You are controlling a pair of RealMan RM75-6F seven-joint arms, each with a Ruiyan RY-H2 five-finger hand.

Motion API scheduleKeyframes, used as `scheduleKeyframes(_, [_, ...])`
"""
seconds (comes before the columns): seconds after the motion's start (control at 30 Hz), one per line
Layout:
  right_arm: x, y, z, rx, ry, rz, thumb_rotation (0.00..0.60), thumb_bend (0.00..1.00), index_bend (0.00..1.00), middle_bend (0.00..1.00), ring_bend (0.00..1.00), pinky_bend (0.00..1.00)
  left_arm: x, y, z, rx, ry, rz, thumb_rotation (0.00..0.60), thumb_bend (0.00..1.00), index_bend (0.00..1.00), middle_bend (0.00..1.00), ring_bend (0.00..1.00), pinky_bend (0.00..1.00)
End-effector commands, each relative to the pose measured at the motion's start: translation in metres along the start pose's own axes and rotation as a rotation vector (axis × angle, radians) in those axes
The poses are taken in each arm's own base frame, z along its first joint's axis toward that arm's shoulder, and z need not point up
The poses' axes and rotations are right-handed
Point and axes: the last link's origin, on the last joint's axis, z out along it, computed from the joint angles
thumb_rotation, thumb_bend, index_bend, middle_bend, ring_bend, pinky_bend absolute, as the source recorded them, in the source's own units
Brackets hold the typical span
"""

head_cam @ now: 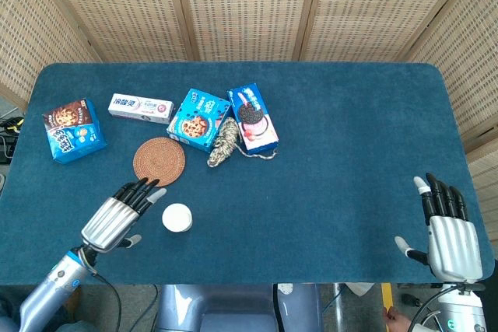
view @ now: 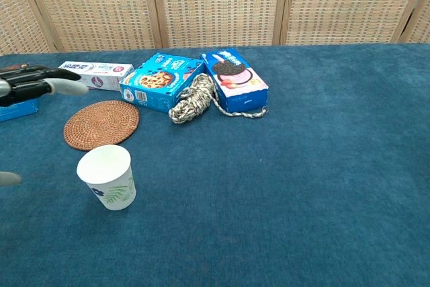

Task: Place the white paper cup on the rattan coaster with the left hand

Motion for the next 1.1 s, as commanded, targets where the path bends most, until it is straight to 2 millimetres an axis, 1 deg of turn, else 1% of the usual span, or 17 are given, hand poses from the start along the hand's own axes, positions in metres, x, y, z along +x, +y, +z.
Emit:
scheduleKeyframes(0.03, [-0.001,0.000,0.001,-0.002,-0.005,-0.004,0.600,0.00,0.00,0.00,0.00,0.00,-0.005,0.009,0.021,-0.061,0.009,0.026,0.600,0.00,0.00,0.00,0.07,0.19])
scheduleKeyframes(0.17, [-0.003,0.000,0.002,-0.005,-0.011,-0.011,0.600,0.00,0.00,0.00,0.00,0.00,-0.014,0.016,0.037,-0.097,-0.015,0.063,0.600,0.00,0.00,0.01,0.09,0.21])
scheduleKeyframes(0.33, [-0.004,0.001,0.003,-0.011,-0.013,-0.014,0.600,0.00,0.00,0.00,0.00,0.00,-0.021,0.022,0.050,-0.120,-0.039,0.091,0.600,0.00,0.00,0.04,0.12,0.24])
scheduleKeyframes(0.43, [-0.004,0.001,0.004,-0.017,-0.015,-0.015,0.600,0.00,0.00,0.00,0.00,0.00,-0.025,0.024,0.058,-0.131,-0.058,0.101,0.600,0.00,0.00,0.09,0.17,0.28])
scheduleKeyframes(0.47, [-0.005,0.002,0.004,-0.019,-0.016,-0.016,0.600,0.00,0.00,0.00,0.00,0.00,-0.027,0.026,0.060,-0.137,-0.065,0.100,0.600,0.00,0.00,0.13,0.20,0.30])
scheduleKeyframes(0.53, [-0.005,0.002,0.004,-0.022,-0.018,-0.016,0.600,0.00,0.00,0.00,0.00,0.00,-0.029,0.027,0.062,-0.143,-0.075,0.093,0.600,0.00,0.03,0.21,0.27,0.34])
scheduleKeyframes(0.6, [-0.005,0.003,0.005,-0.024,-0.018,-0.016,0.600,0.00,0.00,0.00,0.00,0.00,-0.031,0.029,0.065,-0.149,-0.082,0.080,0.600,0.00,0.13,0.32,0.37,0.39])
scheduleKeyframes(0.67, [-0.006,0.003,0.005,-0.025,-0.019,-0.016,0.600,0.00,0.00,0.00,0.00,0.00,-0.033,0.030,0.069,-0.156,-0.084,0.070,0.600,0.00,0.21,0.40,0.45,0.43])
scheduleKeyframes(0.7, [-0.006,0.003,0.006,-0.026,-0.019,-0.016,0.600,0.00,0.00,0.00,0.00,0.00,-0.033,0.031,0.070,-0.157,-0.082,0.063,0.600,0.00,0.25,0.44,0.48,0.45])
scheduleKeyframes(0.77, [-0.006,0.004,0.006,-0.027,-0.020,-0.016,0.600,0.00,0.00,0.00,0.00,0.00,-0.034,0.031,0.073,-0.159,-0.075,0.051,0.600,0.00,0.31,0.48,0.52,0.47])
scheduleKeyframes(0.9, [-0.006,0.004,0.006,-0.029,-0.020,-0.015,0.600,0.00,0.00,0.00,0.00,0.00,-0.034,0.030,0.075,-0.154,-0.076,0.044,0.600,0.00,0.37,0.53,0.56,0.50])
scheduleKeyframes(1.1, [-0.006,0.004,0.006,-0.030,-0.023,-0.016,0.600,0.00,0.00,0.00,0.00,0.00,-0.030,0.023,0.076,-0.135,-0.077,0.027,0.600,0.00,0.37,0.53,0.56,0.50])
